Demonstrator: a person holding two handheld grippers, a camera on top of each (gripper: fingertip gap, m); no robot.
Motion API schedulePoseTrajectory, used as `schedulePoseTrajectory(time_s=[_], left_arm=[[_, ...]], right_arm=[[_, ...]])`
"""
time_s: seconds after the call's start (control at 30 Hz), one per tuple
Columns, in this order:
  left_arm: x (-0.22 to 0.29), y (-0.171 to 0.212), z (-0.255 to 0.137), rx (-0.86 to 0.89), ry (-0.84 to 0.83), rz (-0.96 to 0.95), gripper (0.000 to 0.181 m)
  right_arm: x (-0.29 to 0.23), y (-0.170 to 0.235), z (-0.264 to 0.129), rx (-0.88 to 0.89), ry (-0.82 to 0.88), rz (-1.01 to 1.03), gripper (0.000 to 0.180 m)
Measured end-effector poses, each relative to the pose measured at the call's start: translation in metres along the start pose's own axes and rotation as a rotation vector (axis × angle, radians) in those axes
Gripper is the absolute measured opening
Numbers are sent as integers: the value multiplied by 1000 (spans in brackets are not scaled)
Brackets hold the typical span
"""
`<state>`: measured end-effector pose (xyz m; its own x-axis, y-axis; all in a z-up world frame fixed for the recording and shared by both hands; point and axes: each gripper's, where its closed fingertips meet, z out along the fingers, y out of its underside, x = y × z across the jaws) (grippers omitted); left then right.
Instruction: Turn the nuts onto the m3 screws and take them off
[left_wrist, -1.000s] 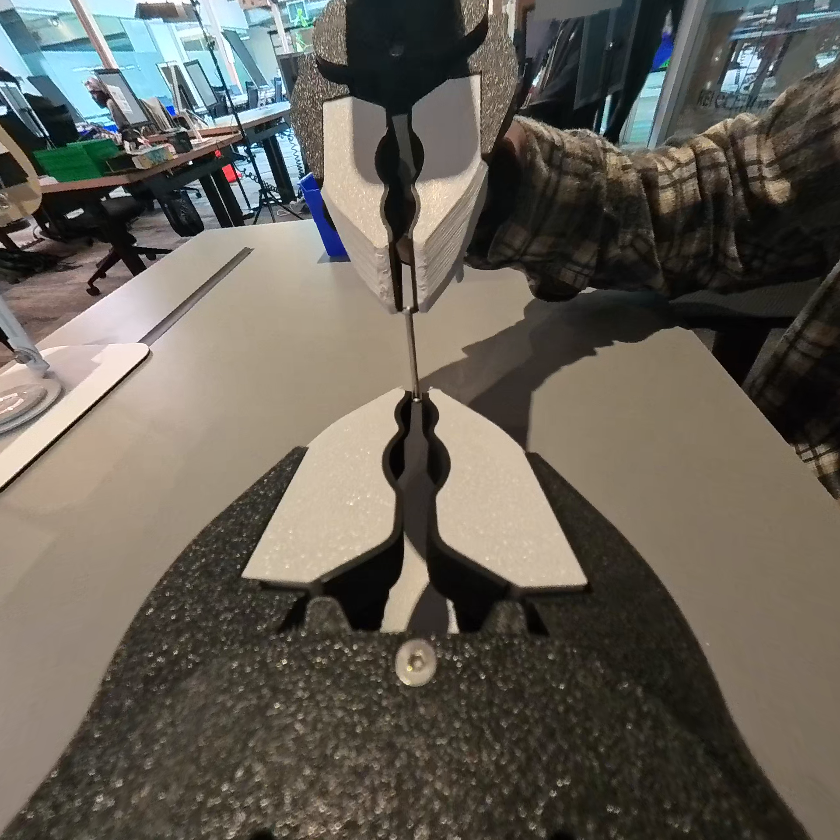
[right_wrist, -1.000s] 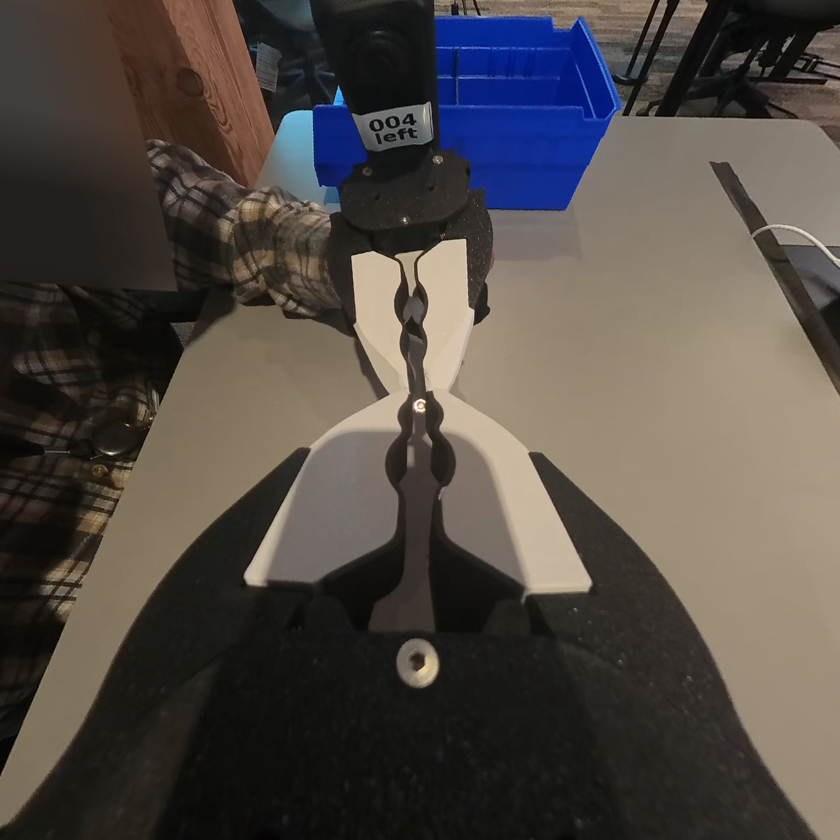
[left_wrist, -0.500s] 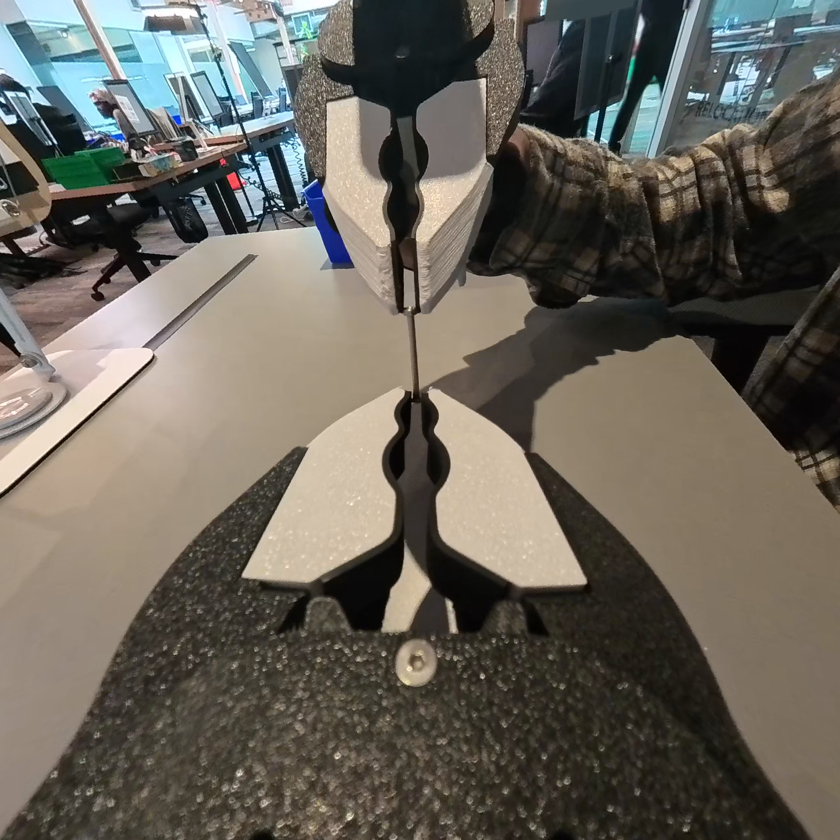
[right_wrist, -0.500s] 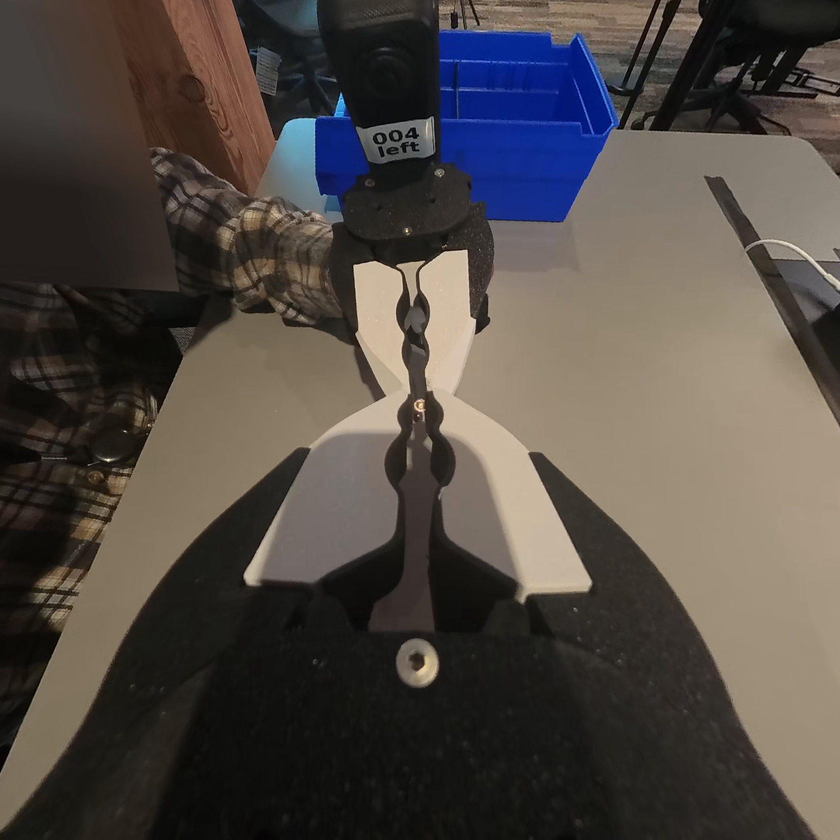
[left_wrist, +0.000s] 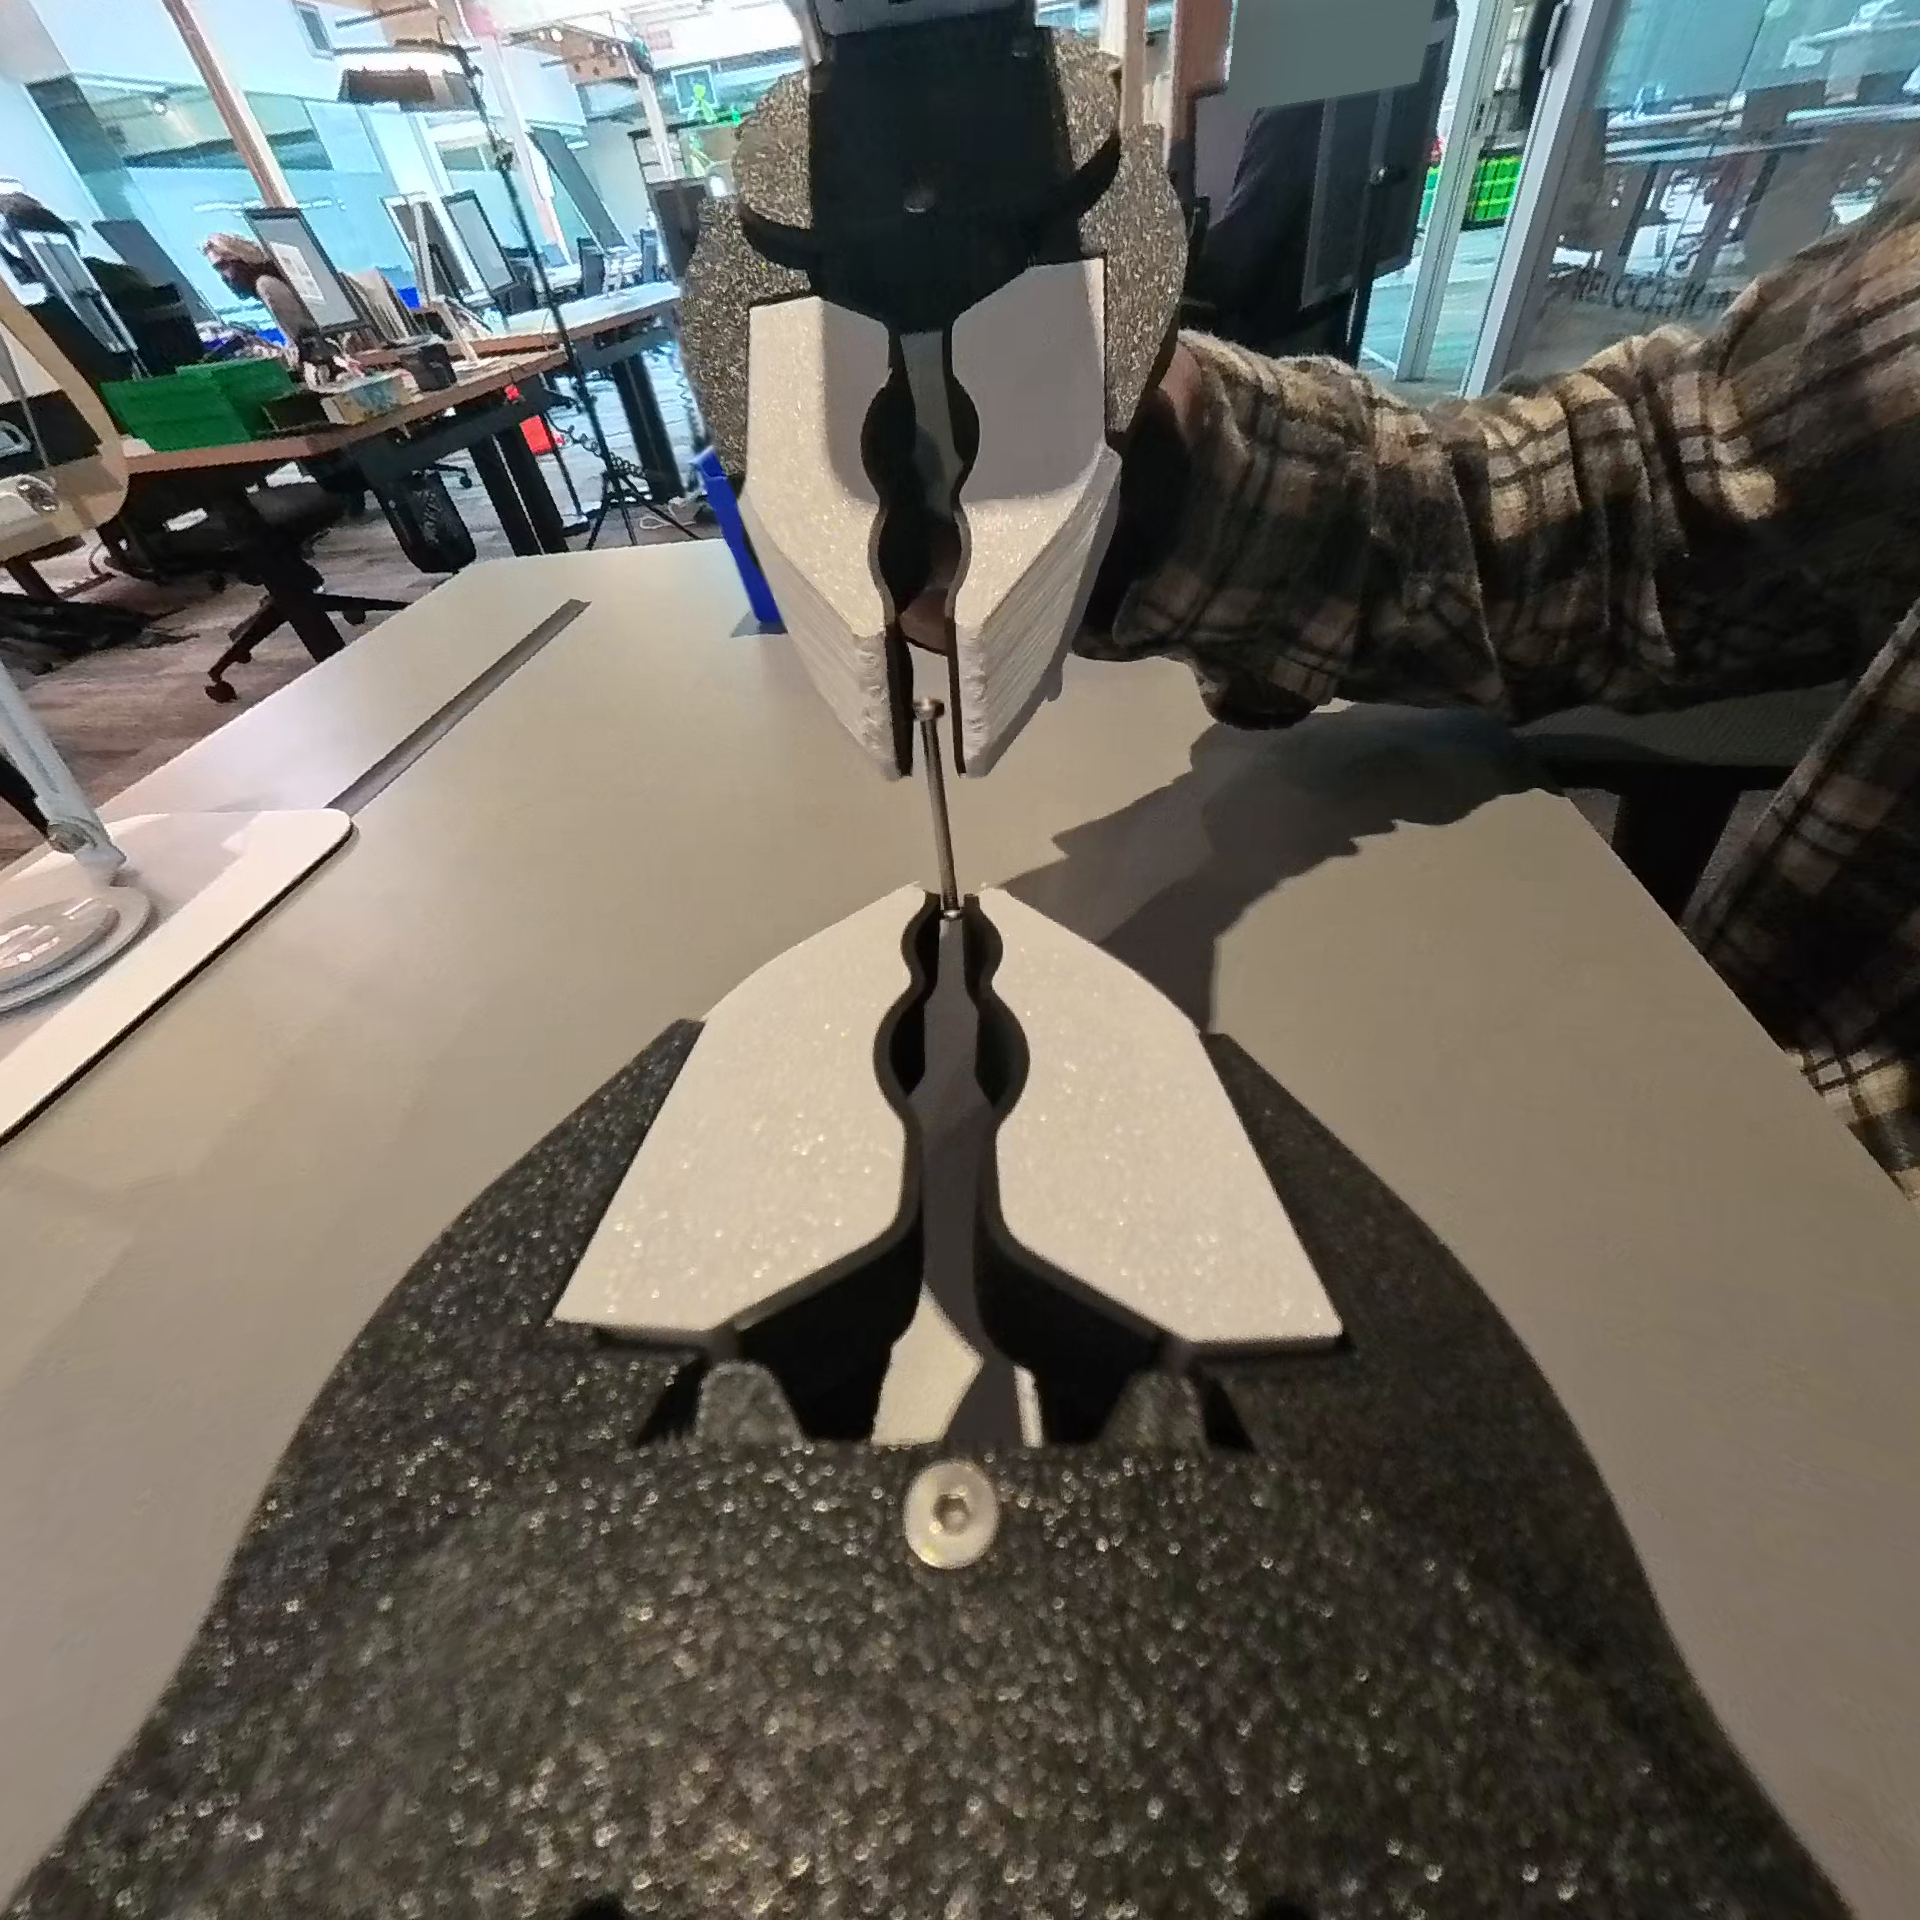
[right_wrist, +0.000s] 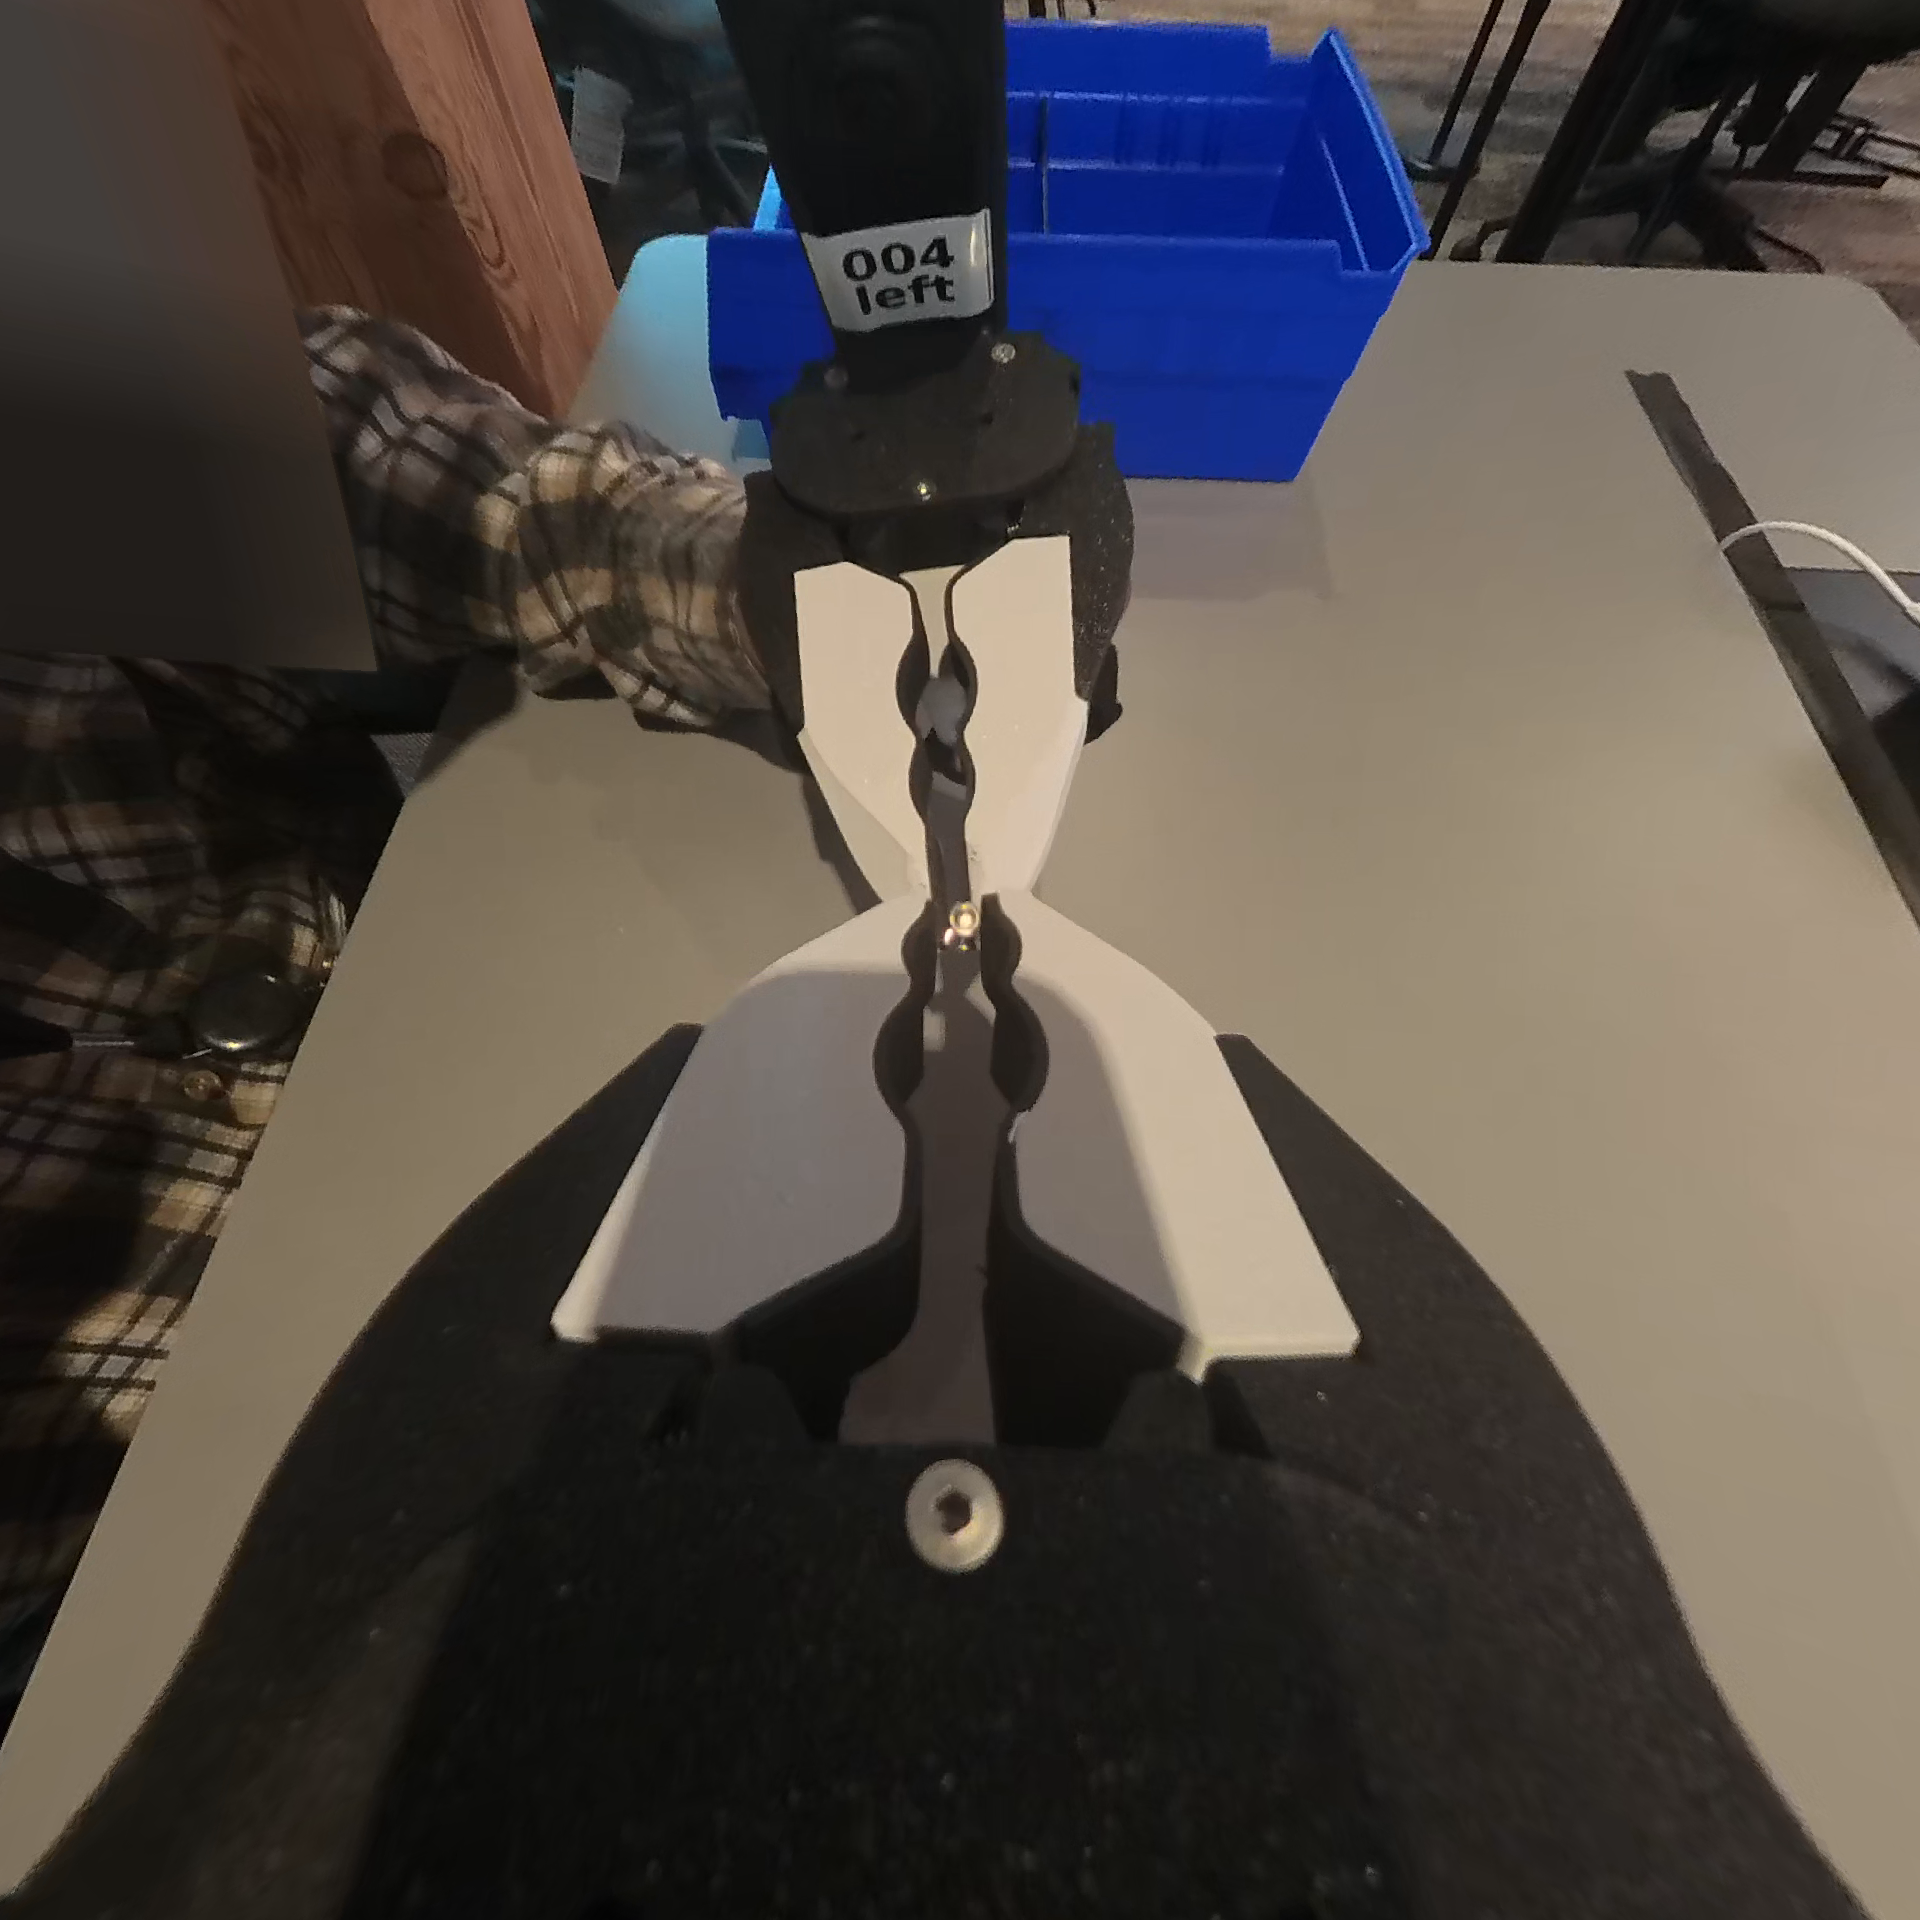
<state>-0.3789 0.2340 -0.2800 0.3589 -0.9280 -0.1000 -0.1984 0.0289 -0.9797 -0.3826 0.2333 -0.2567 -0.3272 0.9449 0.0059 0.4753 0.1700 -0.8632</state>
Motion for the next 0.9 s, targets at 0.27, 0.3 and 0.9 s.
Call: schedulePoseTrajectory(time_s=[0.27, 0.3, 0.9], left_arm=[[-1, -2, -1, 13, -1, -4, 4], [-1, -2, -1, 14, -1, -3, 4], [2, -19, -8, 127, 16, -17, 4]], right_arm=[[3, -2, -1, 13, 13, 6, 18], [4, -3, -1, 16, 20, 7, 21], [10, -34, -45, 659, 79, 203, 63]])
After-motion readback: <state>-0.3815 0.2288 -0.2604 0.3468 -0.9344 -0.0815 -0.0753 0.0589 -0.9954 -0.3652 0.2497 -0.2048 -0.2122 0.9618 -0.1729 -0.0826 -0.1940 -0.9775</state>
